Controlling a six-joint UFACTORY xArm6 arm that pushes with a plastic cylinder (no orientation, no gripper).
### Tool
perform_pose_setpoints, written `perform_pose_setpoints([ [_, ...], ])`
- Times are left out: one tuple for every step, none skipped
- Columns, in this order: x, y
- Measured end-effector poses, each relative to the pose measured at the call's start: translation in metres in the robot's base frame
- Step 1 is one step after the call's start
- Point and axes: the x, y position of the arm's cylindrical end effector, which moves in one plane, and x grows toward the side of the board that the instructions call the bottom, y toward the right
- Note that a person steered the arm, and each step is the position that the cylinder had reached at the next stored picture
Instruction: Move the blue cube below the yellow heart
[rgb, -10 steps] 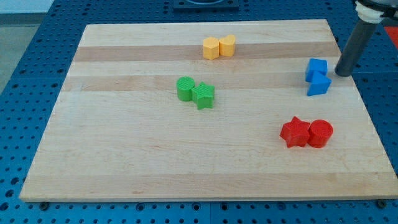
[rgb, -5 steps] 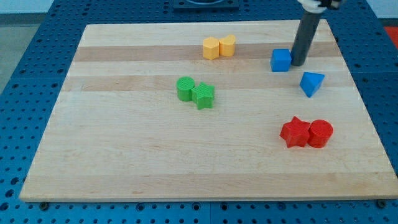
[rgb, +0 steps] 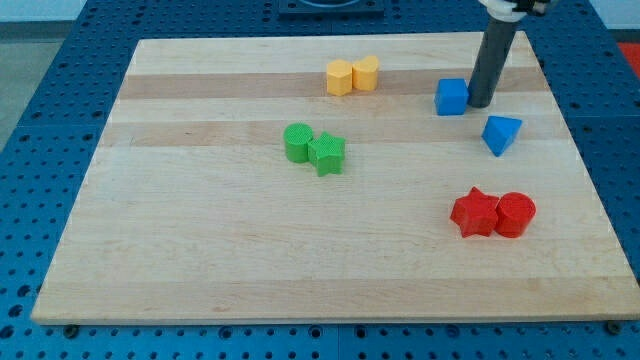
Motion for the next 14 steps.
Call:
perform_pose_setpoints([
  [0.01,-0.02],
  [0.012,-0.039],
  [-0.005,-0.039],
  [-0.028,-0.037],
  [-0.034,-0.041],
  [-0.029,-0.052],
  [-0.027,-0.058],
  [-0.027,-0.058],
  [-0.025,-0.081],
  [-0.025,-0.096],
  [-0.025,-0.097],
  [-0.024,-0.096],
  [-0.009,-0.093],
  [0.007,-0.091],
])
